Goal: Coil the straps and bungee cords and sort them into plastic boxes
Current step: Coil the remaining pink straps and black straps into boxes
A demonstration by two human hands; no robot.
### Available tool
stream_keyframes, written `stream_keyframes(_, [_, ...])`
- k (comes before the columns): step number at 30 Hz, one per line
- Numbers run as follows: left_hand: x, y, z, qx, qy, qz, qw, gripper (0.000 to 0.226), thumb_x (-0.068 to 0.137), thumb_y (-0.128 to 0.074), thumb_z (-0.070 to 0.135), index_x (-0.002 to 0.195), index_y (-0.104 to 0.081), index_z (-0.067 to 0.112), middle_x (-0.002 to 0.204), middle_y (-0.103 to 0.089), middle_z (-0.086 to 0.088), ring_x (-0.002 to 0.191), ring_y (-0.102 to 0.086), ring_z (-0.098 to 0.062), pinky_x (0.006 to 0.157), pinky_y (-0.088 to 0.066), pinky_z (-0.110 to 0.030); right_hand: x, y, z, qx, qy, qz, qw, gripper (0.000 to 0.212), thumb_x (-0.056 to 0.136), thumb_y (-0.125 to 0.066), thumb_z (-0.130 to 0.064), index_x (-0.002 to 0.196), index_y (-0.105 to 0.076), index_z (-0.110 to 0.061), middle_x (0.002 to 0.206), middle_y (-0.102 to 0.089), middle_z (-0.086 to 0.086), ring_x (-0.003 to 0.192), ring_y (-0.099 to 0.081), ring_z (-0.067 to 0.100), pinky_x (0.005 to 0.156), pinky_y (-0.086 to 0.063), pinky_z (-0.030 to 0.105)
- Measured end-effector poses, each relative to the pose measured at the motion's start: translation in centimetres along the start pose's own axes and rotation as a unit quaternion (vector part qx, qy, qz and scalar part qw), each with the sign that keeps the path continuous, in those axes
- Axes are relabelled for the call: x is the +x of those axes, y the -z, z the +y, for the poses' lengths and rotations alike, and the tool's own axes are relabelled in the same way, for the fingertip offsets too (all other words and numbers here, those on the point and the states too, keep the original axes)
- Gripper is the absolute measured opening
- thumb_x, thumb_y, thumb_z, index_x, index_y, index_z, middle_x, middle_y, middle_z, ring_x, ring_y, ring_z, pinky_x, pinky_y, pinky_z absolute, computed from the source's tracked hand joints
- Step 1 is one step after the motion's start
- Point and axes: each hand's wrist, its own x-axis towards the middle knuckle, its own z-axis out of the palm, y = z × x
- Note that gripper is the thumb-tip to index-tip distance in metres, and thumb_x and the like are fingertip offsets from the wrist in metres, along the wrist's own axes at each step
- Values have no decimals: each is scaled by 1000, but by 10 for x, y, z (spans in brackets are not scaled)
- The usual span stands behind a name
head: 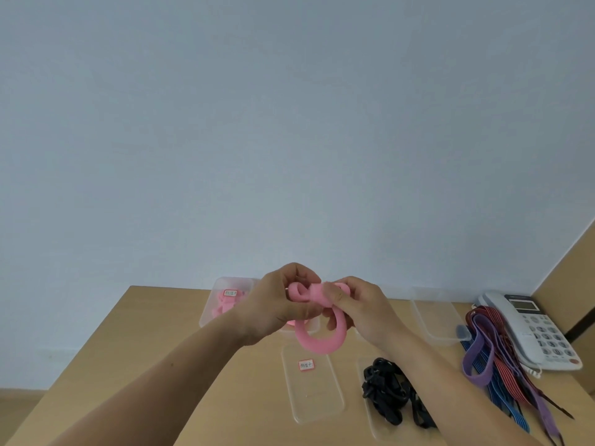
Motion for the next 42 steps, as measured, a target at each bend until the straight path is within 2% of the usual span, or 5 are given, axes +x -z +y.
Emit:
stream_keyframes(6, [0, -3, -2, 52, 45, -10, 998, 45, 71, -81, 1, 109, -61, 15, 106, -69, -8, 86, -69, -20, 77, -57, -31, 3, 5, 9, -54, 14, 24, 998, 17, 84, -77, -23, 95, -70, -14, 73, -72, -6, 54, -60, 0, 52, -44, 13])
stream_keyframes(19, [-3, -4, 9, -78, 168, -23, 982, 27, 97, -59, 18, 117, -60, 0, 98, -72, -17, 86, -71, -35, 66, -59, -38, -3, 1, 15, -69, 74, -3, 995, 40, 79, -78, -7, 94, -63, -42, 91, -67, -11, 76, -62, 3, 67, -52, 18])
stream_keyframes(26, [-2, -7, 2, -81, 96, 5, 992, 16, 88, -70, 3, 104, -67, 4, 97, -68, -17, 79, -68, -25, 65, -54, -29, -5, 3, 11, -28, 45, -11, 999, 28, 76, -76, -39, 97, -64, -26, 88, -70, -5, 68, -59, 8, 65, -49, 22])
stream_keyframes(36, [-5, -9, -5, -21, 18, 10, 1000, 26, 82, -68, -16, 82, -66, 11, 123, -65, -16, 100, -68, -30, 85, -53, -34, 2, 3, 17, 38, 29, 7, 999, 27, 83, -79, -19, 105, -64, -14, 88, -73, 11, 69, -70, 27, 60, -53, 28])
stream_keyframes(42, [-6, -12, -2, -31, 16, 26, 999, 36, 70, -83, 24, 103, -66, 24, 113, -69, 2, 100, -69, -24, 87, -53, -33, 5, 6, 16, 44, 62, 36, 996, 25, 84, -78, -15, 103, -64, -23, 85, -73, 6, 68, -69, 28, 61, -53, 27])
